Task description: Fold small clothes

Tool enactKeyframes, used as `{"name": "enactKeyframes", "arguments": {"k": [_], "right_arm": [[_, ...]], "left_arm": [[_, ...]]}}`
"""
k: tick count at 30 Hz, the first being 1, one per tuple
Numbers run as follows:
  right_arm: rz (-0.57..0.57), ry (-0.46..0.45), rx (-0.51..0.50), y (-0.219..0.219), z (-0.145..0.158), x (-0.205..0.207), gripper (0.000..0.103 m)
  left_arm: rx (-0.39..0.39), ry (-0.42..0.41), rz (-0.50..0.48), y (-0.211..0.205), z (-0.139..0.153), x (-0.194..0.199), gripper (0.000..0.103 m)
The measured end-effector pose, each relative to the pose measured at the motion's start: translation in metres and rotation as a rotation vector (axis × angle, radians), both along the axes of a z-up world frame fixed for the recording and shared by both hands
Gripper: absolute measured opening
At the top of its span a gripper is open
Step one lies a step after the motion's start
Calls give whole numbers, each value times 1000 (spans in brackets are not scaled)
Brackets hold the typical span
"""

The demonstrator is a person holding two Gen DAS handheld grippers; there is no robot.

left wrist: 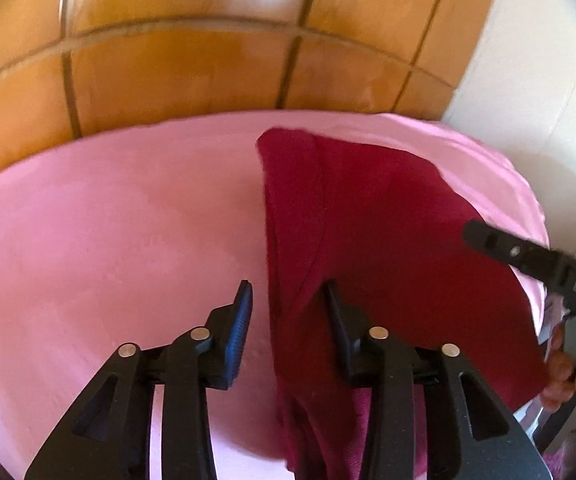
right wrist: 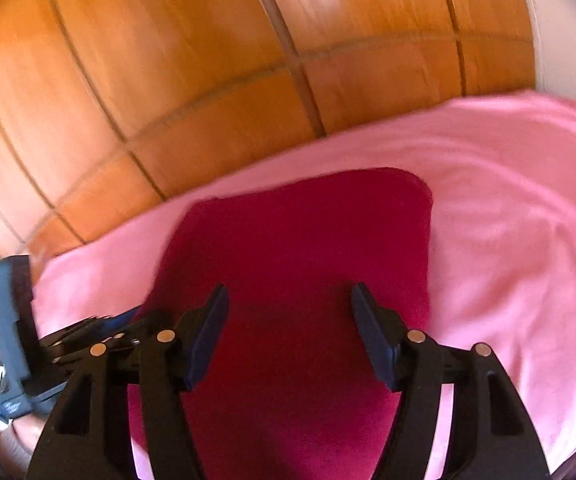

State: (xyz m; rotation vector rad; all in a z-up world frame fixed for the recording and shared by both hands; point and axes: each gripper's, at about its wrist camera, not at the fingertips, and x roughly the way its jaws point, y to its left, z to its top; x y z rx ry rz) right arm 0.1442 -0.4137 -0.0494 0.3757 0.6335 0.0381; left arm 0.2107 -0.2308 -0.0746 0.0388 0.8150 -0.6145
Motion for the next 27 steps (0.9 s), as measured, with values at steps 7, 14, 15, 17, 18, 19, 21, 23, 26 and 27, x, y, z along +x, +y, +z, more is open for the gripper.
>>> {"name": "enactKeyframes", "arguments": {"k": [7, 14, 15, 17, 18, 19, 21, 23, 26, 27], "right_arm": [[-42, -10, -146, 17, -20, 4, 67], [-67, -28, -189, 36, -5, -19, 81], [-73, -35, -203, 40, -4, -26, 81], [-77, -46, -216, 46, -4, -35, 81], [-78, -51, -215, 48, -5, -42, 81], [-78, -54, -210, 50, -6, -50, 81], [-85, -56, -225, 56, -8, -64, 81], [-87, -50, -269, 65, -12, -74, 82], [-65, -13, -284, 75, -21, -85, 86], [-58, 0, -282, 77, -24, -84, 86]], "left_arm": [[-38, 35, 48, 12, -10, 2, 55], [-6, -46, 143, 28, 5, -27, 82], [-10, -52, 149, 32, 6, -31, 82], [-25, -55, 161, 40, 9, -40, 82], [-24, -63, 165, 42, 10, -44, 82], [-21, -73, 169, 45, 12, -48, 82], [-12, -95, 176, 49, 16, -58, 82], [-12, -112, 189, 54, 19, -67, 82], [-17, -127, 212, 64, 22, -77, 82], [-13, -139, 222, 67, 24, -81, 82]]}}
